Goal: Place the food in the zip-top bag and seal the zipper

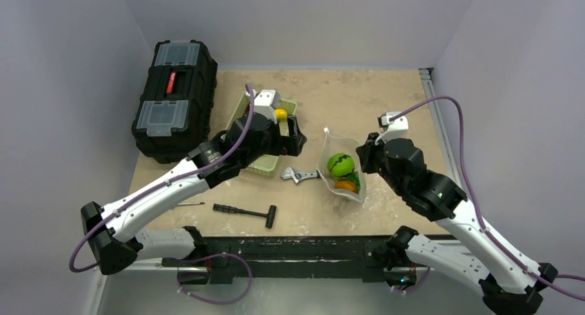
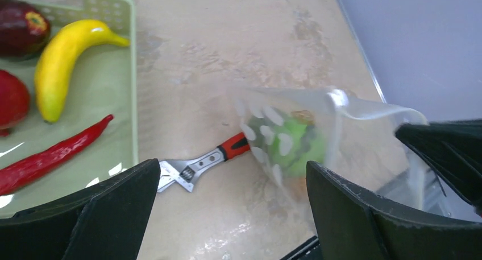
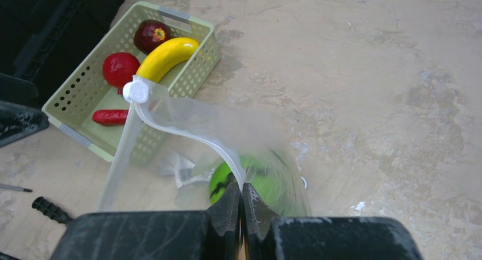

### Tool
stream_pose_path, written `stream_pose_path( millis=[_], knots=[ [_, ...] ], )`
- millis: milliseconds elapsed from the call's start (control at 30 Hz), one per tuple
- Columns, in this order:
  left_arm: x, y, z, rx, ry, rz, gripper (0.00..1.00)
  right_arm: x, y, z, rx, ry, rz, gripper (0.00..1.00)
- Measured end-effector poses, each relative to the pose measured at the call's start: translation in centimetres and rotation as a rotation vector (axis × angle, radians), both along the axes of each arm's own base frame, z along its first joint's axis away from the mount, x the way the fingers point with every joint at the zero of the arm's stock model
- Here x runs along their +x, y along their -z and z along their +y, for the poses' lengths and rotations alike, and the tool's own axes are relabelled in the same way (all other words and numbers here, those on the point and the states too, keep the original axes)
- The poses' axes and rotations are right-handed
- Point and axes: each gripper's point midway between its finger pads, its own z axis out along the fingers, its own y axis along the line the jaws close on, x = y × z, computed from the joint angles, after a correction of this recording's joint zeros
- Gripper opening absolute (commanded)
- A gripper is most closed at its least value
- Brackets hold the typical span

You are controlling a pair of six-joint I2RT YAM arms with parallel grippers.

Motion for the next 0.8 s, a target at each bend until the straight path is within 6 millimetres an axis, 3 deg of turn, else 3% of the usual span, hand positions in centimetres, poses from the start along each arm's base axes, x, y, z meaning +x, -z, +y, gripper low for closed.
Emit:
stream_pose_path(
  millis=[100,267,400,600,800],
  knots=[
    [1.7,1.9,2.2,0.006,-0.096,0.053,0.99,0.0,0.0,-0.5,-0.010,0.021,-0.003,0.00],
    [3.8,6.8,6.8,0.047,-0.279,0.182,1.00,-0.2,-0.3,-1.8,-0.023,0.067,-0.023,0.00],
    [5.5,8.5,9.7,0.093,-0.395,0.212,0.98,-0.4,-0.7,-2.9,-0.021,0.107,-0.041,0.00],
    [9.0,11.6,12.3,0.156,-0.527,0.288,0.95,-0.7,-1.0,-4.6,-0.045,0.167,-0.048,0.00],
    [12.7,17.1,13.9,0.150,-0.658,0.419,0.94,-1.2,-1.5,-5.6,-0.048,0.202,-0.047,0.00]
  ],
)
